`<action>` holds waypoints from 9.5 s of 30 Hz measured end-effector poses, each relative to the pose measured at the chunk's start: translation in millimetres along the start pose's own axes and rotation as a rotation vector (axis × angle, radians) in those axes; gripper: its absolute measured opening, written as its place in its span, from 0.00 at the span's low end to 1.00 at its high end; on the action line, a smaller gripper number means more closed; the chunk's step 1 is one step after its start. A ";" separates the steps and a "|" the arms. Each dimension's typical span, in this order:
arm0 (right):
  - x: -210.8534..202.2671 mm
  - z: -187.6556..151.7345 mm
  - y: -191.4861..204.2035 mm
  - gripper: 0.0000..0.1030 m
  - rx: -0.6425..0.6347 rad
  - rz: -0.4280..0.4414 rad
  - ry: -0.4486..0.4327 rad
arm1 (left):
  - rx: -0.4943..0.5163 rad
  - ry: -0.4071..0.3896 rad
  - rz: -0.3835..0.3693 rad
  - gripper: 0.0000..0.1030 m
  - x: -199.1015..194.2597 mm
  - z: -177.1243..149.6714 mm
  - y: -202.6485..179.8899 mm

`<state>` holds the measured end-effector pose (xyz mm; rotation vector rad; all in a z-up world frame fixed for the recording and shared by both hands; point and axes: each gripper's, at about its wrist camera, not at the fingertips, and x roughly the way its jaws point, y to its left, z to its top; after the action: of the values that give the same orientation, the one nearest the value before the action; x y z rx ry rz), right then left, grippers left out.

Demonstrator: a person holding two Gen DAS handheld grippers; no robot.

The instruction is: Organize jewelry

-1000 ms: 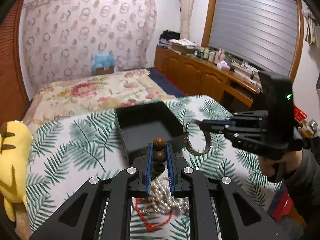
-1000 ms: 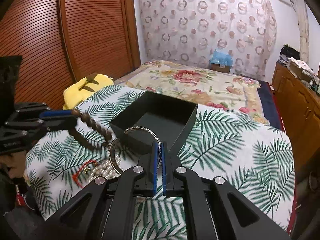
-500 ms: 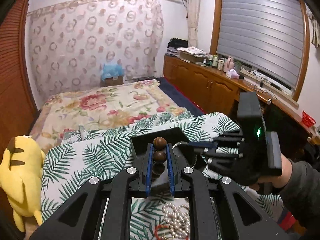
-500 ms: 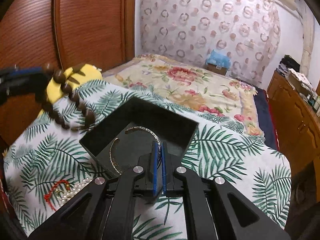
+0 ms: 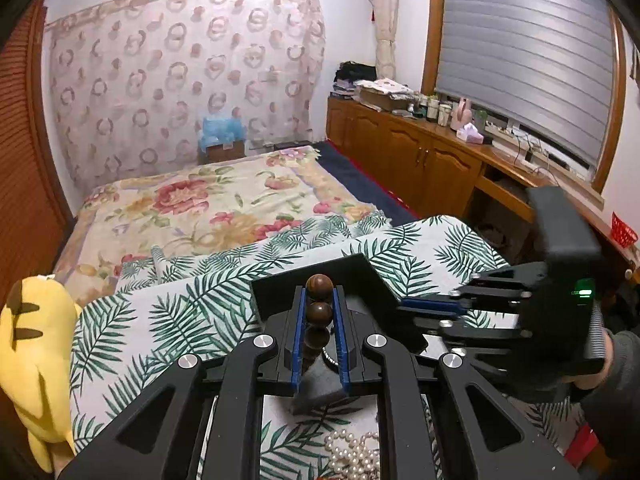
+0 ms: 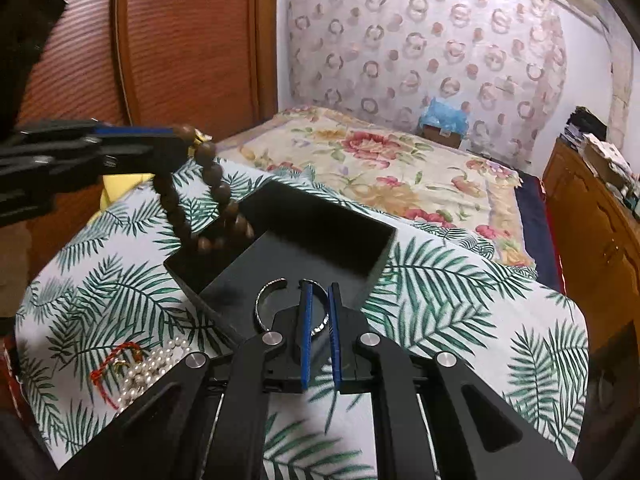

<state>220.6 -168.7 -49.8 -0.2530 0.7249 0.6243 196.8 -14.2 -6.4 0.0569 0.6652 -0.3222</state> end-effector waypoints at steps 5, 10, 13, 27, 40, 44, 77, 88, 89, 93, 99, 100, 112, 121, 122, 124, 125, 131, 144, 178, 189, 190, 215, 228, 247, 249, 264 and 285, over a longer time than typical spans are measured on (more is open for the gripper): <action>-16.6 -12.7 -8.8 0.10 0.020 -0.001 -0.027 | 0.016 0.025 -0.002 0.12 17.2 6.9 -7.3; -22.6 -23.7 -15.6 0.10 0.033 -0.001 -0.028 | 0.016 0.051 -0.014 0.12 31.9 8.8 -11.3; -23.7 -28.4 -17.1 0.10 0.037 -0.005 -0.027 | 0.005 0.082 0.000 0.21 43.8 4.5 -9.6; -47.8 -60.5 -2.1 0.10 0.098 0.038 -0.043 | 0.008 0.069 0.040 0.59 9.3 -37.4 -11.5; -72.2 -108.5 32.6 0.14 0.135 0.090 -0.020 | -0.067 0.106 0.002 0.64 -27.7 -107.4 -7.3; -69.7 -118.9 39.7 0.14 0.135 0.085 0.005 | -0.083 0.130 -0.023 0.57 -30.4 -121.3 -7.8; -75.3 -120.7 45.9 0.15 0.133 0.086 -0.009 | -0.189 0.127 -0.131 0.07 -32.9 -127.6 -8.2; -65.9 -100.3 46.6 0.15 0.099 0.103 -0.008 | -0.184 0.009 -0.100 0.07 -63.4 -103.7 1.7; -64.5 -97.7 47.2 0.15 0.095 0.108 -0.009 | -0.185 -0.002 -0.096 0.07 -66.0 -101.2 3.4; -57.0 -87.3 49.4 0.15 0.078 0.123 -0.002 | -0.175 -0.029 -0.075 0.07 -72.8 -95.6 5.8; -31.6 -65.9 52.9 0.14 0.025 0.142 0.052 | -0.173 -0.045 -0.062 0.07 -77.2 -93.4 9.1; -24.9 -62.6 52.8 0.14 0.018 0.140 0.068 | -0.172 -0.045 -0.062 0.07 -77.3 -93.4 9.1; 17.8 -52.8 51.7 0.19 -0.004 0.127 0.207 | -0.173 -0.041 -0.066 0.07 -77.2 -97.3 11.5; 22.4 -51.3 53.0 0.06 -0.024 0.144 0.214 | -0.166 -0.038 -0.067 0.07 -76.8 -99.9 8.1; 21.5 -50.1 52.5 0.06 -0.026 0.131 0.206 | -0.164 -0.039 -0.066 0.07 -76.7 -99.6 7.2; 16.3 -48.6 51.7 0.05 -0.026 0.137 0.188 | -0.159 -0.041 -0.067 0.07 -77.2 -98.2 5.2; 12.6 -47.5 51.2 0.05 -0.027 0.130 0.174 | -0.157 -0.041 -0.066 0.07 -76.4 -97.4 4.2; -22.5 -33.8 44.8 0.05 -0.043 0.074 0.078 | -0.143 -0.054 -0.066 0.07 -77.5 -85.9 0.5; -91.0 4.9 18.1 0.05 -0.036 0.015 -0.087 | -0.103 -0.130 -0.071 0.07 -95.1 -44.3 -9.1; -94.6 73.1 -18.3 0.05 -0.019 0.074 -0.209 | -0.024 -0.250 -0.062 0.07 -95.7 82.2 -3.0; -62.7 86.6 -28.7 0.05 -0.039 0.122 -0.194 | -0.090 -0.107 -0.103 0.07 -22.3 51.7 16.3; -57.2 86.6 -28.4 0.05 -0.045 0.123 -0.188 | -0.093 -0.092 -0.103 0.07 -14.5 45.6 16.7; -17.2 24.2 -11.9 0.06 0.039 0.088 -0.077 | -0.118 -0.009 0.003 0.32 -21.9 -47.2 31.3; -48.6 -71.2 38.0 0.07 0.069 0.109 -0.009 | -0.099 0.032 -0.004 0.38 -47.2 -110.7 6.9; -25.0 -76.3 82.3 0.21 -0.025 0.157 0.105 | -0.110 0.072 0.050 0.73 -62.0 -149.5 11.2; -19.5 -74.9 83.9 0.21 -0.043 0.150 0.128 | -0.113 0.069 0.046 0.73 -62.9 -150.6 12.0; -7.3 -66.1 89.7 0.13 -0.131 0.107 0.184 | -0.112 0.064 0.043 0.73 -65.9 -152.0 10.1; -17.7 -57.6 72.8 0.01 -0.095 0.087 0.134 | -0.097 0.080 0.016 0.73 -58.4 -149.2 -5.9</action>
<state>134.8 -143.3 -80.1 -0.3553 0.8388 0.7305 62.7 19.3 -87.6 -0.0172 0.7581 -0.2729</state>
